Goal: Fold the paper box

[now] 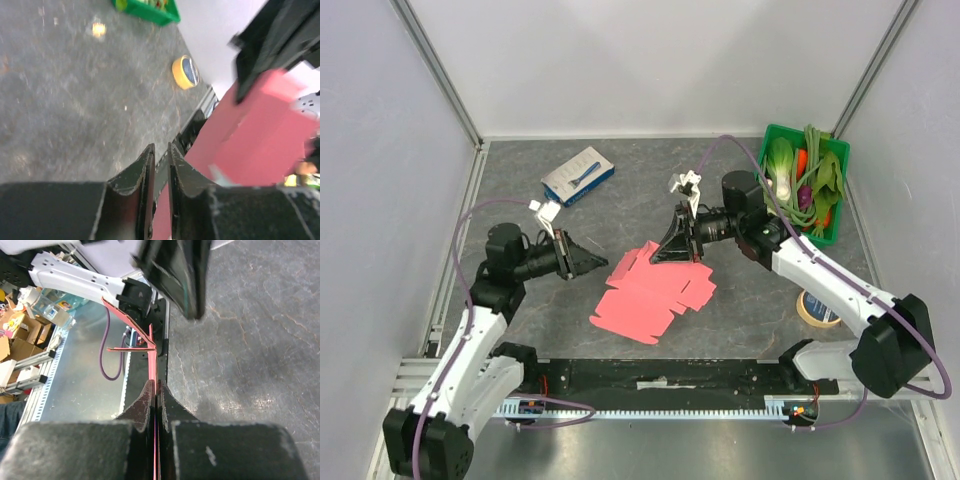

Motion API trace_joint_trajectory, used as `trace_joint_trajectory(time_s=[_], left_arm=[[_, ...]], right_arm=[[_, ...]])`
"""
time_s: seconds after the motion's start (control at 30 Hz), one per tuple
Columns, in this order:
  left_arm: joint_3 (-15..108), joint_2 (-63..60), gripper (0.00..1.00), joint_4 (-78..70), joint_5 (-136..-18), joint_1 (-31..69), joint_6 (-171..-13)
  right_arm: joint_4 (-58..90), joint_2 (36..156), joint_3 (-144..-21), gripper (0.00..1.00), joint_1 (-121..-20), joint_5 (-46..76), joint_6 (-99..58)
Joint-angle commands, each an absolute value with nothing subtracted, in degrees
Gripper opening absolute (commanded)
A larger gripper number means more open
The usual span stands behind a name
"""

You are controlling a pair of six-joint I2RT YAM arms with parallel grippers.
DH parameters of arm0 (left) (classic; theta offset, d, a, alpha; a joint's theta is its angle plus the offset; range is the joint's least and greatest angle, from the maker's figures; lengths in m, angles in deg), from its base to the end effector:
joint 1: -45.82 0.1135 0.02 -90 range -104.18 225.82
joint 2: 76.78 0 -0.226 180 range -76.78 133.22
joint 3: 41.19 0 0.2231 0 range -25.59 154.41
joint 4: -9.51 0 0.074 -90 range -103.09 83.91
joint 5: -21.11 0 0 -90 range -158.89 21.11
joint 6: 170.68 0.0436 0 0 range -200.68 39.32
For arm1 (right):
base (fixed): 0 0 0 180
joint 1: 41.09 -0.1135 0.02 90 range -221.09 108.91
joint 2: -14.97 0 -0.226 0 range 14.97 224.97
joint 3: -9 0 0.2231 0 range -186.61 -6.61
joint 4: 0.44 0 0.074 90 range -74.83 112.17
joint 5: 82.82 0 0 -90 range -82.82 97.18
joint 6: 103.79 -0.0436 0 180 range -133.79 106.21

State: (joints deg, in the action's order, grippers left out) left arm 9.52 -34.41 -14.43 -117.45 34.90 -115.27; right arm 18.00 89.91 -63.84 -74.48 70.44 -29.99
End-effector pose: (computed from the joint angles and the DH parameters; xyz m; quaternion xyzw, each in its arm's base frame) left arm 0.1635 -0.0648 0.2705 0.0944 0.7616 -0.5152 0.3815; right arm 0.2056 0.1821 0.2907 -0.4000 0.6473 0.5947 0.2596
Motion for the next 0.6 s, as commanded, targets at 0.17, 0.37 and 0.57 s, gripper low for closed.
trace_joint_trajectory(time_s=[0.17, 0.37, 0.57], left_arm=[[2.27, -35.55, 0.23, 6.90, -134.01, 35.18, -129.10], [3.59, -37.40, 0.24, 8.94, -137.62, 35.01, -129.72], [4.29, -37.84, 0.25, 12.36, -140.79, 33.60, -131.04]], right_arm=[[6.64, 88.27, -67.95, 0.00, -73.61, 74.86, -41.03], [5.33, 88.71, -67.34, 0.00, -73.61, 73.80, -42.00], [5.41, 89.24, -66.64, 0.00, -73.61, 72.75, -41.65]])
